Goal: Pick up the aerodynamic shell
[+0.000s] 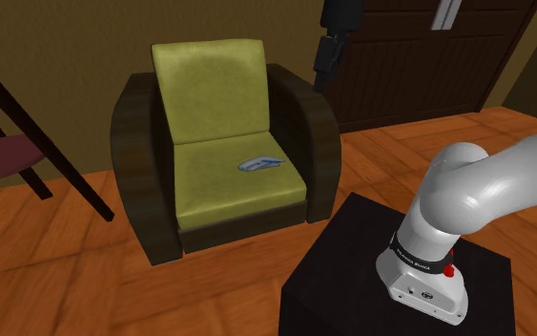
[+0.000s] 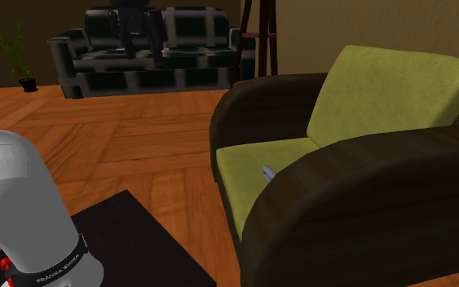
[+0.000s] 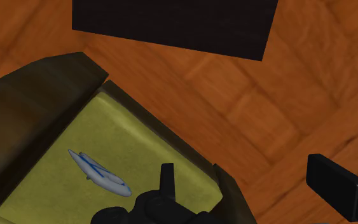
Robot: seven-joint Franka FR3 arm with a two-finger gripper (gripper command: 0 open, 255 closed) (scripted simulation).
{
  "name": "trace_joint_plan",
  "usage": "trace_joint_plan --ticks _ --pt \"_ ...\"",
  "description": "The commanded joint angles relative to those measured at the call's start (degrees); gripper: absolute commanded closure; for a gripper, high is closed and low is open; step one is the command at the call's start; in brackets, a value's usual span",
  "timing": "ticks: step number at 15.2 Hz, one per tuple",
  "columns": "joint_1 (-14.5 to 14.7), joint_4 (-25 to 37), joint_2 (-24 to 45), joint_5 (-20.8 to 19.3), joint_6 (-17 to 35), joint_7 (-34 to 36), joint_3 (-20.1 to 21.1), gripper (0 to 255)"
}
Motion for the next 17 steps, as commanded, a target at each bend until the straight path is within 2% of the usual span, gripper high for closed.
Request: trace_joint_plan --ticks 1,9,17 --pt "0.00 0.00 0.00 0.00 0.00 0.00 0.00 0" --pt "-0.58 -8.68 5.61 -2.51 15.04 -9.28 -5.89 0" --pt "-0.49 -11.68 17.33 -3.15 30.44 -18.87 -12.05 0"
